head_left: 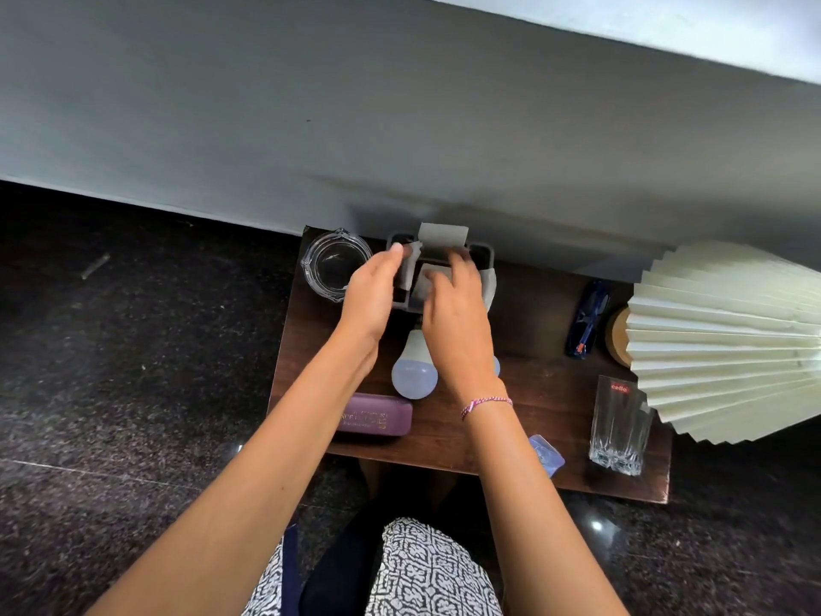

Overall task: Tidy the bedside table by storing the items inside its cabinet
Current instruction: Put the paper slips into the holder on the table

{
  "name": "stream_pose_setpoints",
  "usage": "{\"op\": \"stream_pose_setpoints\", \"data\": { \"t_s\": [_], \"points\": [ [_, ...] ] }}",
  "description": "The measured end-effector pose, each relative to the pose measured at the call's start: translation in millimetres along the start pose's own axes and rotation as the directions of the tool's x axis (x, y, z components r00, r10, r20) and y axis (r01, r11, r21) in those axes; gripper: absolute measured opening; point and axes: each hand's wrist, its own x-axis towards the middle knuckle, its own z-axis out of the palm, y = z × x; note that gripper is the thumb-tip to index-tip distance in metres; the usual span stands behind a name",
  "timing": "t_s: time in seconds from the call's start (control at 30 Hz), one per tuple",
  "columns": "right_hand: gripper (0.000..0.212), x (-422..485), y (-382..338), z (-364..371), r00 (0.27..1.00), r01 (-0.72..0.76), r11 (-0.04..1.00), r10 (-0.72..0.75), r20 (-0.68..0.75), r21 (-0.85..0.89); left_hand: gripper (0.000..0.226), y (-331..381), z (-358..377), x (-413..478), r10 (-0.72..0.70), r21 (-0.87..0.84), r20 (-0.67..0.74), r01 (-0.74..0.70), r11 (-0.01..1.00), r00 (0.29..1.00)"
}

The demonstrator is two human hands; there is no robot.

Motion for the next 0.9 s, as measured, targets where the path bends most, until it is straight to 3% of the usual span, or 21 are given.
{"op": "stream_pose_setpoints", "data": {
  "t_s": [0.1, 0.3, 0.47, 0.73, 0.9],
  "points": [
    [0.028, 0, 8, 3, 0.995, 0.024, 0.987, -0.008, 0.095, -0.16, 0.023, -7, -1, 1, 0.139, 0.346, -0.07, -0.107, 0.932, 0.988],
    [0.04, -4, 10, 2, 0.991, 0.081, 0.98, -0.059, 0.121, -0.183, 0.028, -8, 4, 0, 0.317, 0.687, 0.006, -0.234, 0.688, 0.948],
    [0.049, -16, 10, -2, 0.989, 0.131, 0.975, -0.117, 0.089, -0.179, 0.03, -8, 8, 0, 0.304, 0.778, 0.037, -0.218, 0.589, 0.952],
    [0.048, -38, 13, 4, 0.975, 0.164, 0.969, -0.131, 0.178, -0.184, 0.032, -1, 5, -3, 0.324, 0.761, -0.023, -0.194, 0.62, 0.946],
    [0.045, -43, 13, 2, 0.979, 0.167, 0.965, -0.137, 0.154, -0.204, 0.032, 2, 3, -1, 0.344, 0.769, -0.039, -0.192, 0.609, 0.938]
  ]
}}
